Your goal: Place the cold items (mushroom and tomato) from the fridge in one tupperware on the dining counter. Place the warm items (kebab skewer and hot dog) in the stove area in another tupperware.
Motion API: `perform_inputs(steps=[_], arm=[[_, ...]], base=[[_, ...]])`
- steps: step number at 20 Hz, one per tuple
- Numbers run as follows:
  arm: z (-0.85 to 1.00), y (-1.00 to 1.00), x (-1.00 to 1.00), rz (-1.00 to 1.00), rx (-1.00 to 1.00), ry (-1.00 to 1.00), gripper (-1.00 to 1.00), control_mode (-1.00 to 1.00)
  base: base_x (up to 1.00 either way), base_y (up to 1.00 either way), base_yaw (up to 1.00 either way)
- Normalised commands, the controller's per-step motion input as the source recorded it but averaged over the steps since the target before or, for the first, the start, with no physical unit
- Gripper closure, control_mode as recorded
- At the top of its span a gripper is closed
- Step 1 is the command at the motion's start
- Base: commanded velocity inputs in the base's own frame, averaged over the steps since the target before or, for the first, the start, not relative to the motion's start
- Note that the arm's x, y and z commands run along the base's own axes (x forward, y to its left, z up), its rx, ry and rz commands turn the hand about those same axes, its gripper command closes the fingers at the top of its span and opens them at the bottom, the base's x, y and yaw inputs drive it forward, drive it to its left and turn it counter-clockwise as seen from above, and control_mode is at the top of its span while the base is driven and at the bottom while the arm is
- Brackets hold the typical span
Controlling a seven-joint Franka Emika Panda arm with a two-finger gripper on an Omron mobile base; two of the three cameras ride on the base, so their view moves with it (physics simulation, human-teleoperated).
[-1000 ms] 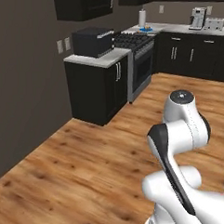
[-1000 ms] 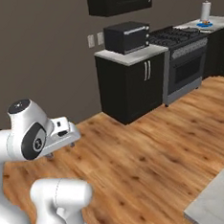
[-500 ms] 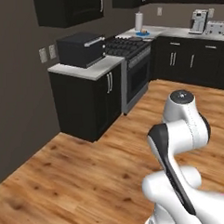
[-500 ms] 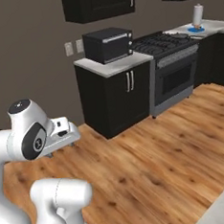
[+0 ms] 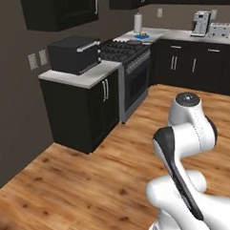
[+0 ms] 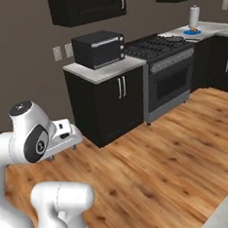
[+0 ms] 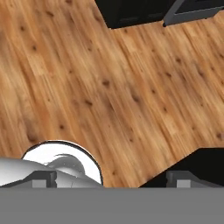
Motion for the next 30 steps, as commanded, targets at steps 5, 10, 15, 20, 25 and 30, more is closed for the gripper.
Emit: perform_inputs(steps=[5,10,15,20,25,30], arm=[[0.0,0.0,0.0,0.0,0.0,0.0,-1.0,1.0],[0.0,0.0,0.0,0.0,0.0,0.0,-1.0,1.0],[0.0,0.0,0.0,0.0,0.0,0.0,-1.0,1.0],[0.0,0.0,0.0,0.0,0.0,0.0,-1.0,1.0],[0.0,0.0,0.0,0.0,0.0,0.0,-1.0,1.0],[0.0,0.0,0.0,0.0,0.0,0.0,-1.0,1.0]], base=[[0.89,0.03,-0.15],[0.75,0.17,-0.56],[0.9,0.57,-0.5],[1.0,0.61,-0.28],[1.0,-0.01,-0.06],[1.0,-0.17,0.0]])
